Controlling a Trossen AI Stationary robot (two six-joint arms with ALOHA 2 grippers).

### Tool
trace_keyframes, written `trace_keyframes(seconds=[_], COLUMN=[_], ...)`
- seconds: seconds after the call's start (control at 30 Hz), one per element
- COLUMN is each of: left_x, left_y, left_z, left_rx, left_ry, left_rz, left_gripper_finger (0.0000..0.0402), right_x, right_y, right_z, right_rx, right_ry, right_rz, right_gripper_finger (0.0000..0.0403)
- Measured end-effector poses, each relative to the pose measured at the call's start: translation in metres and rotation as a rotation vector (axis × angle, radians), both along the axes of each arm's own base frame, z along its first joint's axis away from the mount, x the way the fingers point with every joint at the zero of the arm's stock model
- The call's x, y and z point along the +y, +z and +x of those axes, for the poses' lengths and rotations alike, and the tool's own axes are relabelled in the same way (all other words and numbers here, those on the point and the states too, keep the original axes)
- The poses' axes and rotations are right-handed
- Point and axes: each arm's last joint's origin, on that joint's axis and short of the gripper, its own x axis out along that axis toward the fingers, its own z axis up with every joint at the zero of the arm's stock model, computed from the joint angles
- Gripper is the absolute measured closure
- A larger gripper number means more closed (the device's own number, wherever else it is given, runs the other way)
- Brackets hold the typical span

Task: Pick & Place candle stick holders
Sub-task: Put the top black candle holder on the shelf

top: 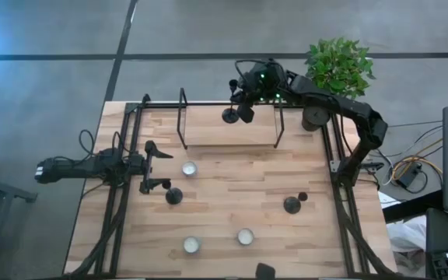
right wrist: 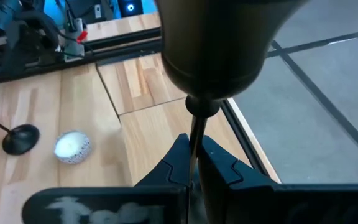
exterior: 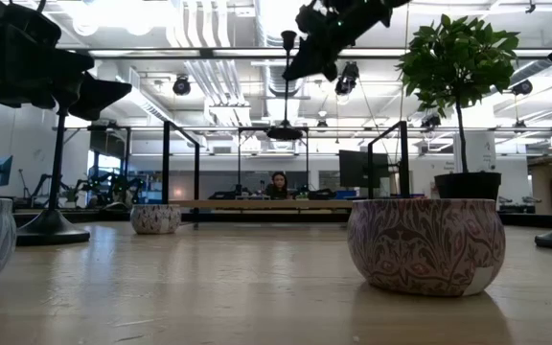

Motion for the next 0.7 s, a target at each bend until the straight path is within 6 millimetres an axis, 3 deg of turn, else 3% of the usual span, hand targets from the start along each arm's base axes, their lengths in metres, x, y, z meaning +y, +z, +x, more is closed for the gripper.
trace_keyframes(seconds=[0.33,0.7], left_x=[0.000,0.000], left_y=[0.000,0.000], left_z=[0.000,0.000], left_rx=[0.000,0.000], left_ry=[0.001,0.001], left_rz=[0.000,0.000], left_gripper_finger=[0.0003,0.0003], right_x=[-0.042,-0.063], right_y=[-0.020,-0.051], right_z=[0.000,0.018], right_rx=[-0.056,-0.019], right_ry=[-0.027,-0.158], right_rz=[0.032,0.016], right_gripper_finger=[0.0392,0.0392])
